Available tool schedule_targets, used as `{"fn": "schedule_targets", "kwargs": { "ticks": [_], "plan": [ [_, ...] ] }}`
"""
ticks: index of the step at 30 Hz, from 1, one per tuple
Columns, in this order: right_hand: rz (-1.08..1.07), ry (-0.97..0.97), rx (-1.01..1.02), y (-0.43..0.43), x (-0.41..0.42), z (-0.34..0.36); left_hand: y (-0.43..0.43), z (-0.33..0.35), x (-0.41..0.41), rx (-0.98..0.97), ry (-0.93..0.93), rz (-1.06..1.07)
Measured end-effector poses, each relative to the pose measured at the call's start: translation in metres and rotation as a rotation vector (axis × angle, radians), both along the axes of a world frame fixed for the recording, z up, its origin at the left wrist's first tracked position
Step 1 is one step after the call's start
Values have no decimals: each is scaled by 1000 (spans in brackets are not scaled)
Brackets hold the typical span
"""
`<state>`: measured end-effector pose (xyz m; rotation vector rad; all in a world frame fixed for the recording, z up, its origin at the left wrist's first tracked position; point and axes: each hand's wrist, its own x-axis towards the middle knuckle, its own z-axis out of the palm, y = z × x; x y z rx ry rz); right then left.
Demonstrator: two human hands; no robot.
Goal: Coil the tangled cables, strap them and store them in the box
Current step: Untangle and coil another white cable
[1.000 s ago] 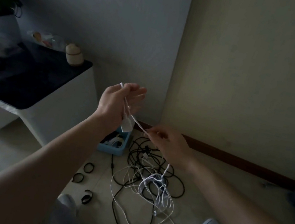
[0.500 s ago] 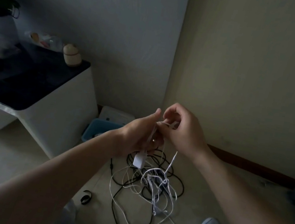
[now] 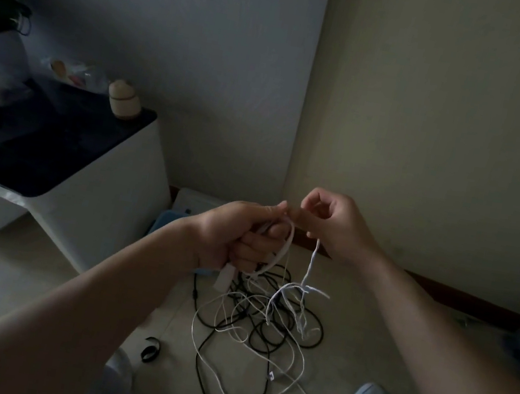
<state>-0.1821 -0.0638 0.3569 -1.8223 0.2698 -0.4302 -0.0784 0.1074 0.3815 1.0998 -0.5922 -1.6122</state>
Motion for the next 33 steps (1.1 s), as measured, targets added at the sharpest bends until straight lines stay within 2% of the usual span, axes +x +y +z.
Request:
{"fn": "schedule_targets", "kwargs": {
  "ticks": [3, 10, 13, 17, 20, 23, 25, 27, 30, 33],
  "plan": [
    [44, 51, 202, -1, 1, -9, -1, 5, -2, -126, 164, 91],
    [85, 282, 246, -5, 0, -28, -2, 18, 11, -328, 308, 671],
    [111, 395, 434, -5, -3, -36, 5, 22, 25, -357, 342, 814],
    [154, 411, 429, 3, -3, -41, 8, 20, 32, -358, 392, 999],
    [176, 401, 289, 16, -3, -35, 3, 18, 32, -368, 236, 1113],
    [170, 299, 231, 28, -1, -25, -1, 12, 33, -333, -187, 1173],
    [120, 180, 211, 34, 0, -16, -1, 4, 34, -306, -466, 1123],
    [97, 77, 192, 36, -2, -6, -5, -7, 32, -273, -633, 1029],
    [152, -18, 154, 38, -7, 11, -11, -24, 19, -191, -759, 854],
    [105, -97, 172, 34, -10, 17, -14, -34, 1, -182, -737, 671]
  ]
}}
